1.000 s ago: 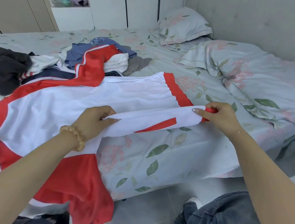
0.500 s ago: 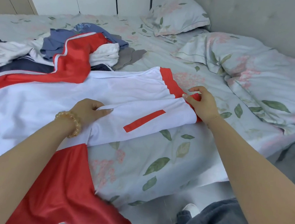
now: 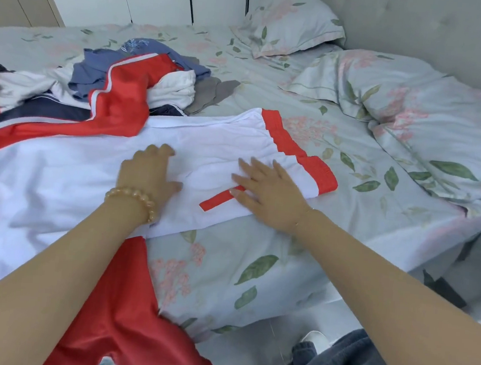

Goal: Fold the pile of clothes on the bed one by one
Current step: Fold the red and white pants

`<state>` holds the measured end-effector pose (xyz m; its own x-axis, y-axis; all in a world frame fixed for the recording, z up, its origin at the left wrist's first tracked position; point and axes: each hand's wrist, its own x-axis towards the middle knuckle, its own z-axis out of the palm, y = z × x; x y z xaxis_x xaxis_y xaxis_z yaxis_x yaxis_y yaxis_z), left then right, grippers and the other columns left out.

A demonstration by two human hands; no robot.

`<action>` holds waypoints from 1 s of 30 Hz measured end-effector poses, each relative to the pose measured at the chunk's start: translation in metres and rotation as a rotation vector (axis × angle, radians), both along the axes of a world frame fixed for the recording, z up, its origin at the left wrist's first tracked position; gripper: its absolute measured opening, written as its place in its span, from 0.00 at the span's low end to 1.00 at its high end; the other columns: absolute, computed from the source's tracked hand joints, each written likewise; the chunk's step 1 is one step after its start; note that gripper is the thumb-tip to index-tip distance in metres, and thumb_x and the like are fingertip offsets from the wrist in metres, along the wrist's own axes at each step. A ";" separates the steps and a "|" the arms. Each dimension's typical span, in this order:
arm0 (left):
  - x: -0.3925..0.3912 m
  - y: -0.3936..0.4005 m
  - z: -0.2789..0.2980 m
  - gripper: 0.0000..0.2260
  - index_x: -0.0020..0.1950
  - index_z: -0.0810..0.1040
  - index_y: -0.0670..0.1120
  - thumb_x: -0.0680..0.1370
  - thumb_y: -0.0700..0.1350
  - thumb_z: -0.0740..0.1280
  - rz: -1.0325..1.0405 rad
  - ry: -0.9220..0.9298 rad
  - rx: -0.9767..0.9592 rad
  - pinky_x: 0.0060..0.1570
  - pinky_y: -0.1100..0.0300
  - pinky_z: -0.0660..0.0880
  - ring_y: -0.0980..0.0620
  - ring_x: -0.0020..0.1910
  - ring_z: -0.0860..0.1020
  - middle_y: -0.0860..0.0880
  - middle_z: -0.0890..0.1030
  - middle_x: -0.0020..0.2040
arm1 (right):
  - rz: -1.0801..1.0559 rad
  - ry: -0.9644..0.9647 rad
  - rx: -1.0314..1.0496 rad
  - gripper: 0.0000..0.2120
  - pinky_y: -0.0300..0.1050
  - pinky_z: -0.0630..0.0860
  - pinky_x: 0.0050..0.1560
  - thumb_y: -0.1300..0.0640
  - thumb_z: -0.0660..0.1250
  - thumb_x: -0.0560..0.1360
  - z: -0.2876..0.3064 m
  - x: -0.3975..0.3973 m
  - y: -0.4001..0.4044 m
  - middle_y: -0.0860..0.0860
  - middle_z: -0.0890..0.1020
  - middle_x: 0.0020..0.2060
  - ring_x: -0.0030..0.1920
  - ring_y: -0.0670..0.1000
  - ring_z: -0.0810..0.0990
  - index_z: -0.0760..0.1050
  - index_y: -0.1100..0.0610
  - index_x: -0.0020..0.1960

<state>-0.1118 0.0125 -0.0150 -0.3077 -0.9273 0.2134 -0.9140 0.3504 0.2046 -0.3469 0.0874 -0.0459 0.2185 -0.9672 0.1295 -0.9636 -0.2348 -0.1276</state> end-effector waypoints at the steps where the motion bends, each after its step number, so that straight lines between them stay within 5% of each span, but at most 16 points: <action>1: -0.012 0.007 0.005 0.24 0.68 0.69 0.48 0.74 0.49 0.71 -0.080 -0.053 -0.081 0.55 0.47 0.71 0.41 0.59 0.74 0.45 0.75 0.61 | -0.044 0.021 0.081 0.36 0.54 0.40 0.75 0.34 0.36 0.74 -0.005 0.003 0.001 0.47 0.53 0.78 0.78 0.49 0.50 0.57 0.46 0.77; 3: -0.037 0.026 0.007 0.22 0.73 0.65 0.49 0.79 0.49 0.62 -0.187 -0.106 -0.045 0.63 0.47 0.66 0.43 0.67 0.69 0.46 0.70 0.69 | -0.081 0.013 0.131 0.40 0.53 0.37 0.75 0.33 0.30 0.70 -0.010 0.002 -0.002 0.45 0.48 0.79 0.78 0.48 0.45 0.50 0.45 0.78; 5: -0.049 0.040 -0.011 0.23 0.78 0.55 0.52 0.83 0.54 0.49 -0.217 -0.296 0.113 0.73 0.46 0.52 0.48 0.77 0.54 0.48 0.56 0.78 | -0.068 0.020 0.147 0.35 0.53 0.37 0.75 0.34 0.33 0.74 -0.011 0.000 -0.005 0.45 0.46 0.79 0.78 0.47 0.43 0.48 0.45 0.79; 8: -0.038 0.040 -0.038 0.26 0.77 0.36 0.56 0.81 0.60 0.37 -0.225 -0.408 0.266 0.74 0.42 0.36 0.54 0.76 0.33 0.54 0.33 0.77 | -0.114 0.080 0.164 0.32 0.52 0.36 0.76 0.36 0.34 0.78 -0.007 -0.015 -0.002 0.46 0.44 0.79 0.78 0.47 0.41 0.44 0.45 0.79; 11: -0.031 0.035 -0.043 0.26 0.76 0.33 0.57 0.80 0.61 0.36 -0.247 -0.357 0.268 0.74 0.44 0.36 0.55 0.74 0.31 0.55 0.30 0.76 | -0.272 0.106 0.164 0.41 0.53 0.33 0.75 0.31 0.28 0.69 -0.004 -0.046 0.004 0.44 0.42 0.78 0.77 0.45 0.38 0.41 0.45 0.79; 13: -0.032 0.035 -0.043 0.26 0.76 0.34 0.58 0.80 0.62 0.37 -0.267 -0.335 0.279 0.74 0.45 0.35 0.56 0.74 0.31 0.55 0.30 0.76 | -0.328 0.046 0.186 0.38 0.52 0.36 0.76 0.31 0.31 0.73 -0.003 -0.058 0.005 0.44 0.42 0.78 0.77 0.45 0.38 0.42 0.45 0.79; 16: -0.025 0.032 -0.036 0.25 0.78 0.42 0.58 0.82 0.60 0.44 -0.335 -0.206 0.370 0.74 0.49 0.35 0.57 0.76 0.35 0.56 0.37 0.78 | -0.340 0.075 0.154 0.29 0.52 0.38 0.77 0.39 0.39 0.81 -0.006 -0.053 0.007 0.46 0.45 0.79 0.78 0.49 0.40 0.46 0.48 0.79; 19: 0.004 0.032 -0.010 0.17 0.72 0.69 0.51 0.83 0.49 0.55 -0.377 0.267 0.603 0.75 0.58 0.48 0.57 0.76 0.54 0.53 0.60 0.77 | -0.305 0.042 -0.036 0.22 0.54 0.51 0.75 0.50 0.52 0.83 -0.002 -0.035 0.010 0.53 0.60 0.77 0.76 0.57 0.56 0.65 0.55 0.74; 22: 0.051 0.046 0.008 0.10 0.55 0.79 0.54 0.82 0.43 0.60 -0.323 0.491 0.551 0.66 0.64 0.65 0.62 0.61 0.74 0.58 0.79 0.60 | -0.071 -0.190 -0.263 0.11 0.51 0.72 0.56 0.59 0.63 0.75 0.015 0.005 0.019 0.56 0.78 0.58 0.57 0.59 0.76 0.80 0.59 0.55; 25: 0.098 0.066 0.011 0.11 0.52 0.78 0.58 0.80 0.41 0.63 -0.301 0.405 0.404 0.58 0.71 0.68 0.70 0.53 0.75 0.65 0.79 0.53 | 0.074 -0.329 -0.196 0.14 0.45 0.69 0.37 0.47 0.63 0.74 0.032 0.067 0.043 0.50 0.75 0.37 0.37 0.51 0.74 0.78 0.56 0.38; 28: 0.144 0.084 0.011 0.10 0.56 0.80 0.54 0.80 0.43 0.64 -0.243 0.363 0.322 0.57 0.73 0.68 0.66 0.56 0.75 0.61 0.79 0.56 | 0.093 -0.236 0.098 0.33 0.41 0.68 0.33 0.27 0.54 0.69 0.031 0.117 0.068 0.51 0.75 0.27 0.31 0.48 0.73 0.72 0.57 0.31; 30: 0.175 0.097 0.013 0.10 0.55 0.80 0.56 0.79 0.43 0.64 -0.191 0.367 0.282 0.57 0.74 0.67 0.67 0.57 0.75 0.61 0.80 0.56 | 0.120 -0.225 0.216 0.35 0.39 0.70 0.35 0.25 0.60 0.66 0.020 0.141 0.079 0.51 0.76 0.28 0.31 0.48 0.74 0.72 0.59 0.32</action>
<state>0.0637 0.1090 -0.0024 -0.4294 -0.8988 0.0884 -0.6891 0.3893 0.6113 -0.2059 0.1667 -0.0259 0.3216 -0.9467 -0.0180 -0.8729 -0.2890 -0.3931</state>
